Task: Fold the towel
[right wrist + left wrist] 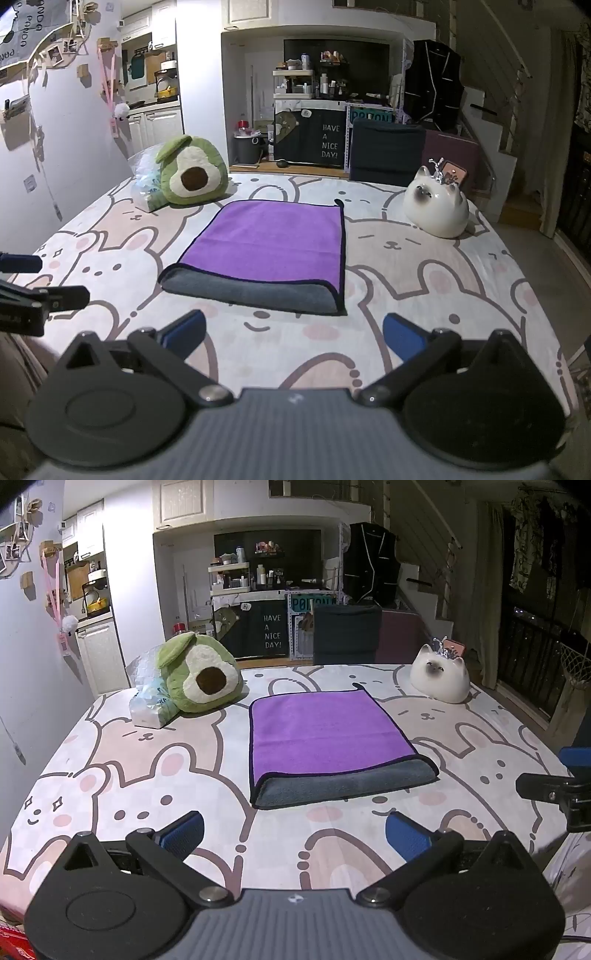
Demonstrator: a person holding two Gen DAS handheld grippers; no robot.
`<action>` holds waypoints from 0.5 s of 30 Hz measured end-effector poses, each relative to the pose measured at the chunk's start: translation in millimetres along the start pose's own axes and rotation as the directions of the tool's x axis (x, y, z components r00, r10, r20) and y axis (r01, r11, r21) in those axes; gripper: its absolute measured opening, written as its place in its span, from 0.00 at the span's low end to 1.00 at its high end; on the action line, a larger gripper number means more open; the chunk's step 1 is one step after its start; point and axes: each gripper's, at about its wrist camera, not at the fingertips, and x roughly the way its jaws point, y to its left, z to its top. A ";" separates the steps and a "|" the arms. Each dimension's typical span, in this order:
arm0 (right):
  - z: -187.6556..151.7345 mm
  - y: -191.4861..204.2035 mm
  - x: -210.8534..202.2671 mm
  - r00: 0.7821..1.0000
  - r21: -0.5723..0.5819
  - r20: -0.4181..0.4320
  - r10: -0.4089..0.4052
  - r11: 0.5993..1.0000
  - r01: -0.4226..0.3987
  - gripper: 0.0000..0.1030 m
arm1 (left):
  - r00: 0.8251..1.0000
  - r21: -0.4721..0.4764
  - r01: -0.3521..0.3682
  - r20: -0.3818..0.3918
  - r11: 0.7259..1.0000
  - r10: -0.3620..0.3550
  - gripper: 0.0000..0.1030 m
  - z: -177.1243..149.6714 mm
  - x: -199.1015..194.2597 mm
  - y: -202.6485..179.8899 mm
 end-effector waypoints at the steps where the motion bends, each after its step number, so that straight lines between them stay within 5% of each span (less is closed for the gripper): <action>1: 0.0 0.1 0.0 1.000 0.000 0.001 0.000 1.000 0.000 1.00 | 1.000 -0.003 0.003 -0.004 1.000 -0.003 1.00 0.1 0.4 0.3; 15: 0.0 0.3 0.1 1.000 -0.002 0.000 -0.002 1.000 0.002 1.00 | 1.000 0.000 0.003 -0.003 1.000 -0.003 1.00 0.1 0.9 1.0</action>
